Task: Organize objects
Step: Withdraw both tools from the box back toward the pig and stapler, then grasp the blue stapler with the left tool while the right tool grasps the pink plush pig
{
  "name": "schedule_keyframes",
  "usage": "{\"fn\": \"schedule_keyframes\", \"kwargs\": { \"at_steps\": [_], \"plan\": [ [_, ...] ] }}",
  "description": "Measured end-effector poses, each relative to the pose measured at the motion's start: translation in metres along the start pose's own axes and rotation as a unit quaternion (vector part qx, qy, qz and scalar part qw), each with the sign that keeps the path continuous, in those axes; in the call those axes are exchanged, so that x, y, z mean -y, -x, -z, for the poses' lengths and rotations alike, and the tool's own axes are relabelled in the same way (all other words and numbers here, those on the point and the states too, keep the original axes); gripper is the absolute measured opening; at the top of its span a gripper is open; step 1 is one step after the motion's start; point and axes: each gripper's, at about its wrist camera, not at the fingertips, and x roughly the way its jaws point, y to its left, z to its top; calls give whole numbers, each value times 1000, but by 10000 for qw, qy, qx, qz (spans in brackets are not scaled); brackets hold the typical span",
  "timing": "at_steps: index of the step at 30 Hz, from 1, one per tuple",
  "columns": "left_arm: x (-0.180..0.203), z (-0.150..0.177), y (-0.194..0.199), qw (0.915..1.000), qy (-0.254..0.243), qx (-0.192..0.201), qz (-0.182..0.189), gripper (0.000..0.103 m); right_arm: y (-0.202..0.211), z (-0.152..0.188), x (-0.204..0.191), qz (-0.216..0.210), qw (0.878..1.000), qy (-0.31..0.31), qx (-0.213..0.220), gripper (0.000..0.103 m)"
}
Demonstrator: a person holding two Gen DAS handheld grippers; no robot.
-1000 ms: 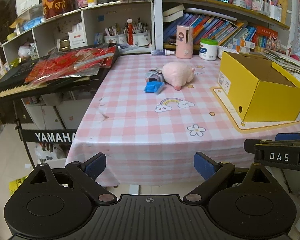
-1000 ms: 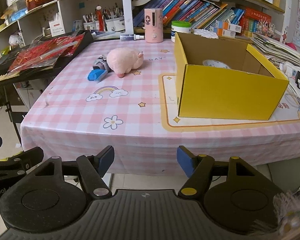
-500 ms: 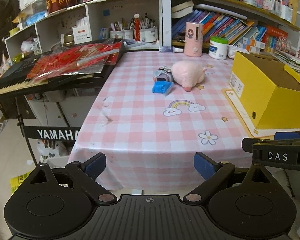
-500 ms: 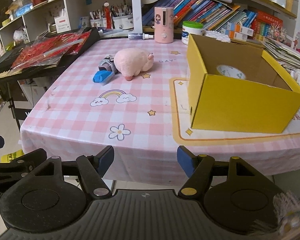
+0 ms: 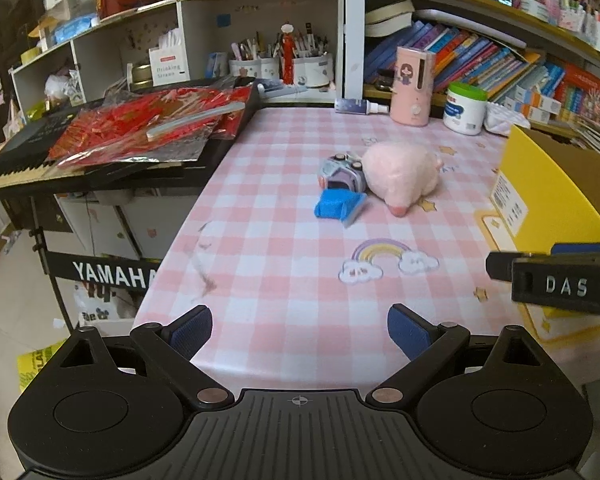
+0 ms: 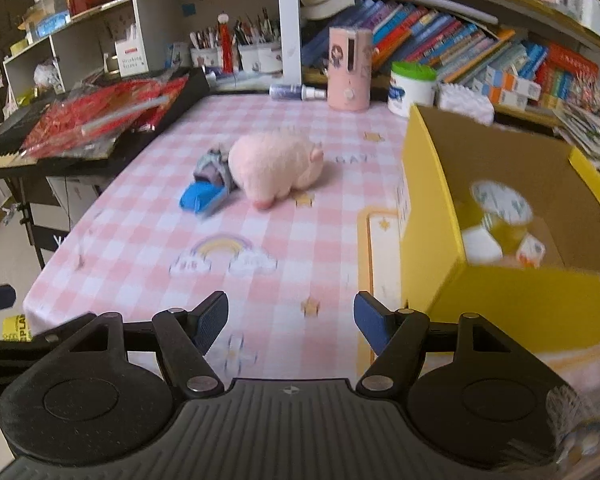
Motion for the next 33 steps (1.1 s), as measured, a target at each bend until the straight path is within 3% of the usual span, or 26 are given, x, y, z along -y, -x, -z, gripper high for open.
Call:
{"fn": "schedule_keyframes", "kwargs": {
  "at_steps": [12, 25, 30, 33],
  "plan": [
    [7, -36, -38, 9999, 79, -2, -67, 95, -40, -62, 8, -262, 9992, 134, 288, 68],
    [25, -66, -96, 9999, -88, -54, 14, 91, -88, -120, 18, -412, 9982, 358, 239, 77],
    [34, -74, -127, 9996, -200, -183, -53, 89, -106, -133, 20, -567, 9973, 454, 83, 85],
    [37, -77, -144, 9993, -264, -275, -47, 81, -119, -138, 17, -663, 9962, 561, -77, 92]
  ]
}}
